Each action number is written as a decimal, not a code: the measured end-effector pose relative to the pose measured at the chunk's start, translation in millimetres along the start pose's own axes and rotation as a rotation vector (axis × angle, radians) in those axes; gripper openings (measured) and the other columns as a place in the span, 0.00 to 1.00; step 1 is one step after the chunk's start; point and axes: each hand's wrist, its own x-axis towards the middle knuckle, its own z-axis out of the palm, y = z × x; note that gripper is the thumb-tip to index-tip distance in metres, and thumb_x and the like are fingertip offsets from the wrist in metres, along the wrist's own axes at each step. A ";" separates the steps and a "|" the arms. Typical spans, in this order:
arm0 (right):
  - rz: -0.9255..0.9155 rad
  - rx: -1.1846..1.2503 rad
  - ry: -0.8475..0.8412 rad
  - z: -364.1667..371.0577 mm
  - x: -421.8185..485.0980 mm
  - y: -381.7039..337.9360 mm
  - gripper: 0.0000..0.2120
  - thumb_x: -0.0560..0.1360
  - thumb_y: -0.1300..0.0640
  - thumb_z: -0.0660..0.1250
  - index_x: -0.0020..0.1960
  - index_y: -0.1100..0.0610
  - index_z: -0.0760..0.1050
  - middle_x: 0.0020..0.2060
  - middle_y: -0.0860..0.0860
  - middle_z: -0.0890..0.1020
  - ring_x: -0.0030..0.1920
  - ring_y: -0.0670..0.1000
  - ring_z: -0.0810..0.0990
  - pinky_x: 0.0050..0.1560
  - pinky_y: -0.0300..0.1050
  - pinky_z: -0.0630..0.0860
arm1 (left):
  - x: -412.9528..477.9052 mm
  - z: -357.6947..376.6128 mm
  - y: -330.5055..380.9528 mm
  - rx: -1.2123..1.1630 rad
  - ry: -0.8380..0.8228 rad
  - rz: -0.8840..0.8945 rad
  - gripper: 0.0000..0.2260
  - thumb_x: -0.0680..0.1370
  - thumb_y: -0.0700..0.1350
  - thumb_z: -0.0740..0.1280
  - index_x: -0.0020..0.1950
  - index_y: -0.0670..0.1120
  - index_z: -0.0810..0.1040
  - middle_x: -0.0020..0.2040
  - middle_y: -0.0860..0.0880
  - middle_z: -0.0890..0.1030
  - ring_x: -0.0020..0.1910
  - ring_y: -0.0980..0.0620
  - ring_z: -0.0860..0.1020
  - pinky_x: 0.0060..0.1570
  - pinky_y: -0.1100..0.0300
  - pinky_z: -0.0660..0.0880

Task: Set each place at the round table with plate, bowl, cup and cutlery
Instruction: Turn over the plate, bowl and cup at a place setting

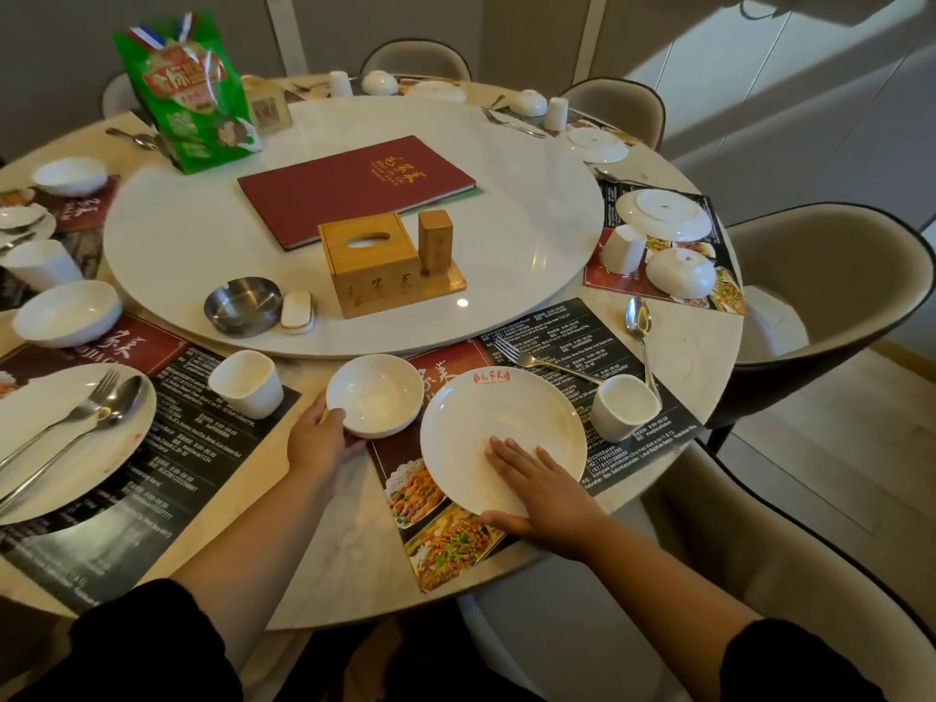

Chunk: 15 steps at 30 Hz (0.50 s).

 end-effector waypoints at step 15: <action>-0.055 0.340 0.438 -43.7 -47.0 16.6 0.18 0.78 0.47 0.60 0.68 0.48 0.69 0.69 0.46 0.69 0.71 0.44 0.64 0.69 0.47 0.67 | -56.4 12.4 -1.7 0.338 0.328 0.241 0.28 0.78 0.51 0.63 0.75 0.44 0.60 0.74 0.41 0.61 0.71 0.39 0.63 0.69 0.44 0.63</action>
